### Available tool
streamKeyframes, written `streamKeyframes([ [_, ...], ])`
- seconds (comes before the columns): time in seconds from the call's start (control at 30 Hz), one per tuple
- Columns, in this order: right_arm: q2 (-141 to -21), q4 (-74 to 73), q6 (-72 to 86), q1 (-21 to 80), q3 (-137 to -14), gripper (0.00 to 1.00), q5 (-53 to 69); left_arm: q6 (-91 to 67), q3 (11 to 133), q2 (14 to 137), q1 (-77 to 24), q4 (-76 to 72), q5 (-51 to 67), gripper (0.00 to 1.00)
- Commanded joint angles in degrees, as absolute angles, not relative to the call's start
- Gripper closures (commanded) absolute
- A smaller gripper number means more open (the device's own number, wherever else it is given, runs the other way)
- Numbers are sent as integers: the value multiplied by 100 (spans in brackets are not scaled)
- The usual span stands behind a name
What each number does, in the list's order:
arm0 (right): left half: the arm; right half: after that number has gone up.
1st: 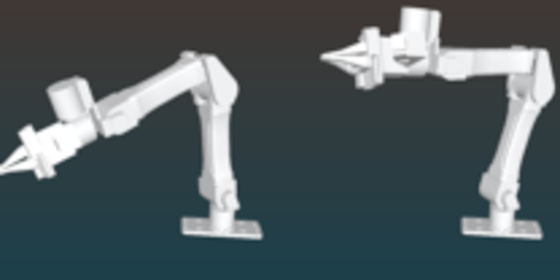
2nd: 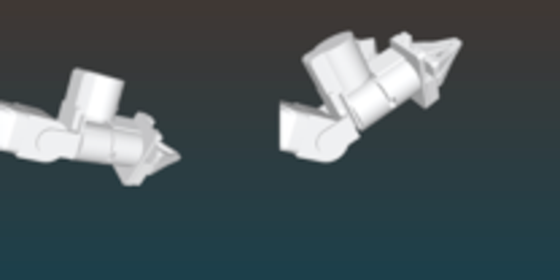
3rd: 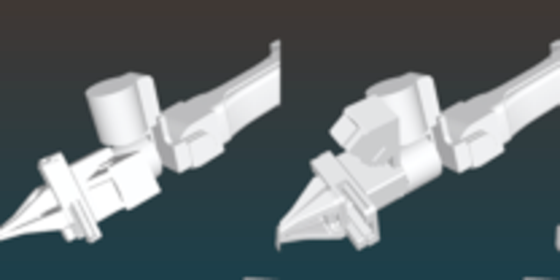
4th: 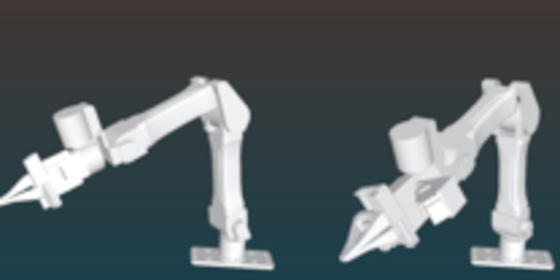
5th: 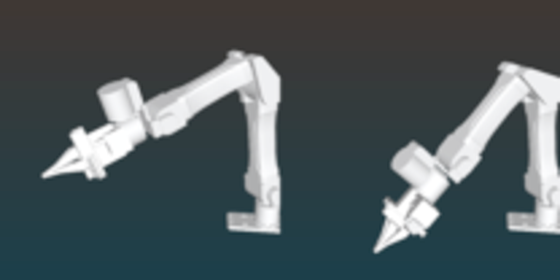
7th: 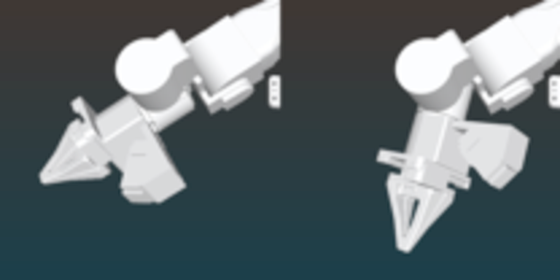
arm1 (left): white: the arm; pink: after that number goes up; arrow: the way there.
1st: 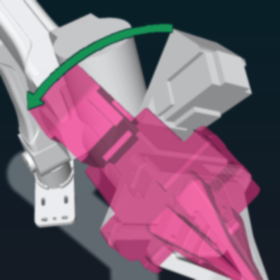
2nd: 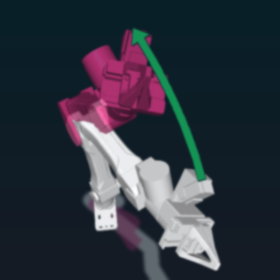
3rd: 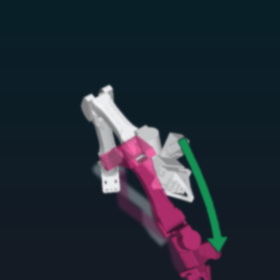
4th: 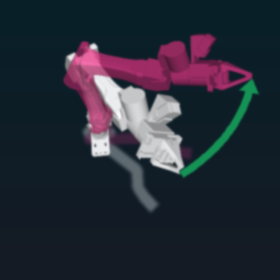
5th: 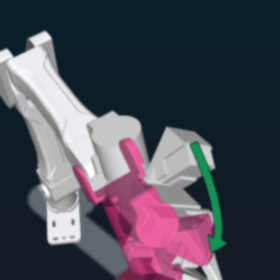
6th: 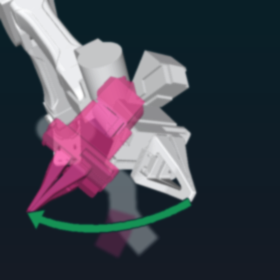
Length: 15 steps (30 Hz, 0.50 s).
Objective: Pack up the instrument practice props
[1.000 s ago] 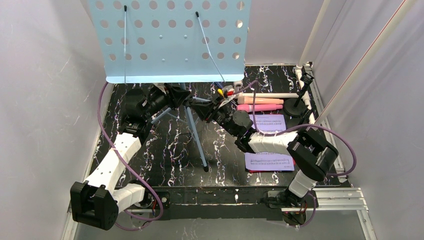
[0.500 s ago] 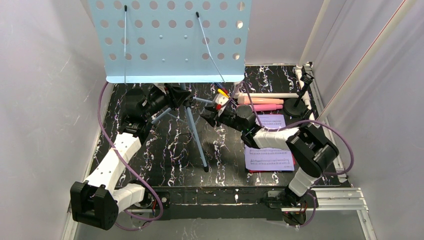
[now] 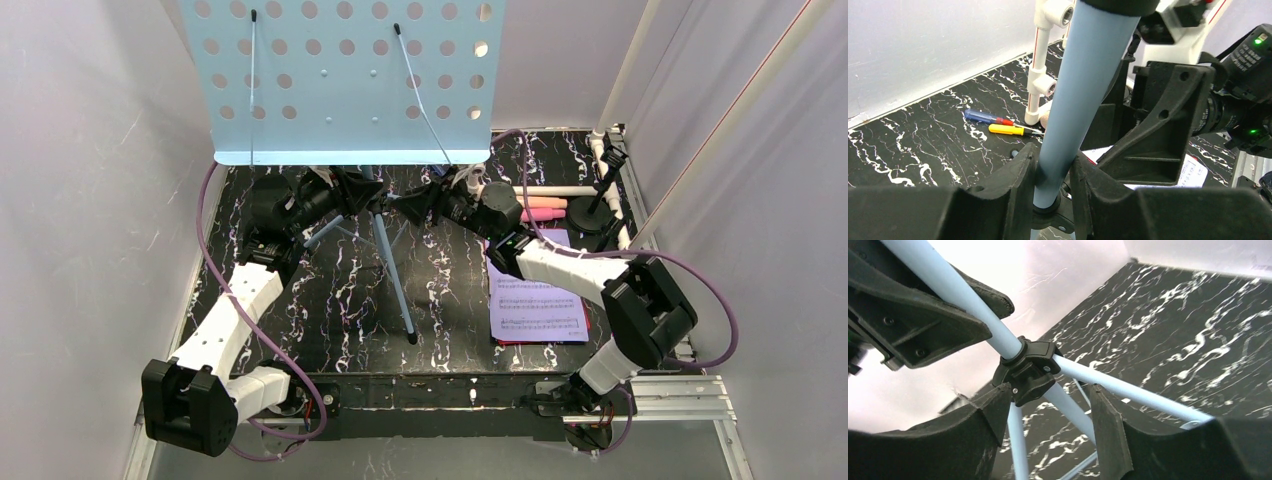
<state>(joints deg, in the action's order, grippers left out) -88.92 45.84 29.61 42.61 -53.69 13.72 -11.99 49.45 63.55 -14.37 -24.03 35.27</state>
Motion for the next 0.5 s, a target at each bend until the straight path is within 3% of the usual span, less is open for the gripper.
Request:
streamKeyframes([
  [0.0,-9138,4660,4209,4248,-5777,36,1652,-1566,5018,6442,-1510,-2009,4007,100],
  [0.47,-10002,6139,5473,4053,-5915,67,2776,-1581,5026,6466,-1509,-2003,4061,100],
])
